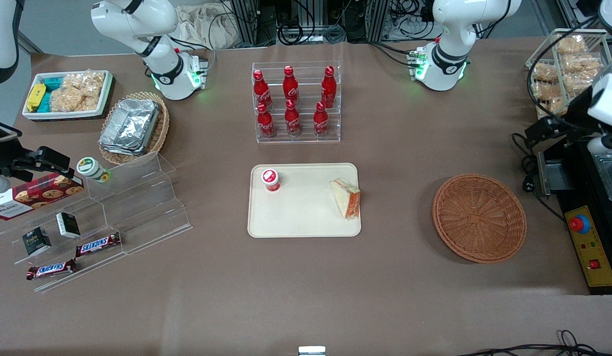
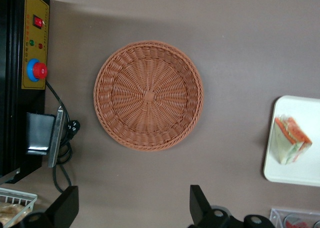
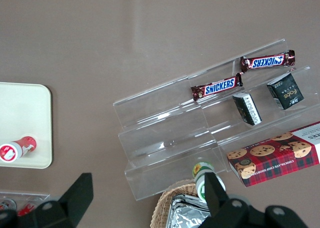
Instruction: Place sandwich from basket to tray
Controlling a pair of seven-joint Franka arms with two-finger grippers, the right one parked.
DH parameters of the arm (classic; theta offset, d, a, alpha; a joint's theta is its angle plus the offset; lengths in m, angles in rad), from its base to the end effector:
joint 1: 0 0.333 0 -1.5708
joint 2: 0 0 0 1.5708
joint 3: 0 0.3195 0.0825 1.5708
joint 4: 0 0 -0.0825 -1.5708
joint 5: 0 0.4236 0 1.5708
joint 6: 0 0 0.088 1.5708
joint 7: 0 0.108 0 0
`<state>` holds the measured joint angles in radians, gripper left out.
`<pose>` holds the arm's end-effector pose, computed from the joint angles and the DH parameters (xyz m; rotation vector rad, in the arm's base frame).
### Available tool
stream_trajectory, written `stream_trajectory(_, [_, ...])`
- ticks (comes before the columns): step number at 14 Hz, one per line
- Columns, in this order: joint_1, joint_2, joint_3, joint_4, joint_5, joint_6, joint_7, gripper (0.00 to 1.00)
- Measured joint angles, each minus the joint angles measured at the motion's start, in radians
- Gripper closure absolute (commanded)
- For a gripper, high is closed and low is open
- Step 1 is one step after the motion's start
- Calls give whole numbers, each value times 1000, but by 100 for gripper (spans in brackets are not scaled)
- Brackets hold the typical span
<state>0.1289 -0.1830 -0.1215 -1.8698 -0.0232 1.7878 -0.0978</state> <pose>0.5521 -0.0026 0.5957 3.1277 0.1722 0.1561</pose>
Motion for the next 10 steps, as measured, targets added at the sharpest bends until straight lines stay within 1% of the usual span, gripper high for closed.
stream_trajectory(3, [9, -56, -24, -54, 1, 0, 3, 0])
stream_trajectory(7, [11, -62, -27, -64, 1, 0, 5, 0])
stream_trajectory(10, [11, -61, -49, -64, 1, 0, -6, 0])
